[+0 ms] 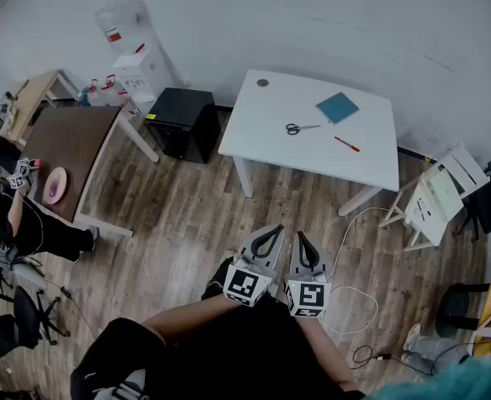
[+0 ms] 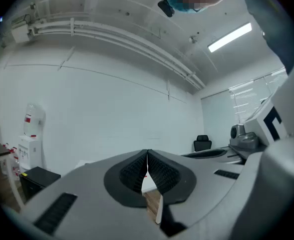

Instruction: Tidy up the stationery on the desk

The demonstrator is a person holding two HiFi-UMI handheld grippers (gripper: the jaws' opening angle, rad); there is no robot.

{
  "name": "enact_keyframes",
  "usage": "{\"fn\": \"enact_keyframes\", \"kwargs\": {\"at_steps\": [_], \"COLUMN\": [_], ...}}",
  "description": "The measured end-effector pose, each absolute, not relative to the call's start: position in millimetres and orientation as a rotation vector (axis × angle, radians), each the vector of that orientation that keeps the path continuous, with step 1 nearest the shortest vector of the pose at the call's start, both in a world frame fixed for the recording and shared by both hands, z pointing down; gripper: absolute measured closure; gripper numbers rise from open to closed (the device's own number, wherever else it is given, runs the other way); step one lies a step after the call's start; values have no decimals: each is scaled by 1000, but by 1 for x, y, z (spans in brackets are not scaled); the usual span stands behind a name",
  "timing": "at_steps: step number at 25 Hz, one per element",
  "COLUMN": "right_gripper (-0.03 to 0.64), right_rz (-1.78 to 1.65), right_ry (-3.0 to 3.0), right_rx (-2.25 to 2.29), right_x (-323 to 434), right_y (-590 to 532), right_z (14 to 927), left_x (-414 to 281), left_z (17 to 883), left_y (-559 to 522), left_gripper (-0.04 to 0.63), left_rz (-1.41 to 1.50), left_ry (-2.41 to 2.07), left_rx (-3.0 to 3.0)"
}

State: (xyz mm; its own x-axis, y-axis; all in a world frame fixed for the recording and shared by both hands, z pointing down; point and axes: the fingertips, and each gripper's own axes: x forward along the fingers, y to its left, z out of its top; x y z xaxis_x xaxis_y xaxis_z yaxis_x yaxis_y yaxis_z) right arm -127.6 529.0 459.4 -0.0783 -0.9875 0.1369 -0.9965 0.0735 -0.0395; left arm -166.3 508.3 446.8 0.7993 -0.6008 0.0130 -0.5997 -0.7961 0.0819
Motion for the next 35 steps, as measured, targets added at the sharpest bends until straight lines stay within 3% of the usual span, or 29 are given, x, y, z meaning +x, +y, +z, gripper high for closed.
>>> {"fn": "enact_keyframes", "kwargs": {"at_steps": [18,35], "right_gripper": [583,583], "right_rz": [329,408], "right_ry": [-2237,-2103], "right_rx": [2163,2135], "right_x": [-71,8], "right_y": [473,282], "right_z": [484,496], "left_x": [-122,-37], "left_z": [476,492], "left_y": [436,243], "left_gripper": [581,581], "left_rz": [38,96], "left_ry": [-855,-703], "left_rx": [2879,2831]}}
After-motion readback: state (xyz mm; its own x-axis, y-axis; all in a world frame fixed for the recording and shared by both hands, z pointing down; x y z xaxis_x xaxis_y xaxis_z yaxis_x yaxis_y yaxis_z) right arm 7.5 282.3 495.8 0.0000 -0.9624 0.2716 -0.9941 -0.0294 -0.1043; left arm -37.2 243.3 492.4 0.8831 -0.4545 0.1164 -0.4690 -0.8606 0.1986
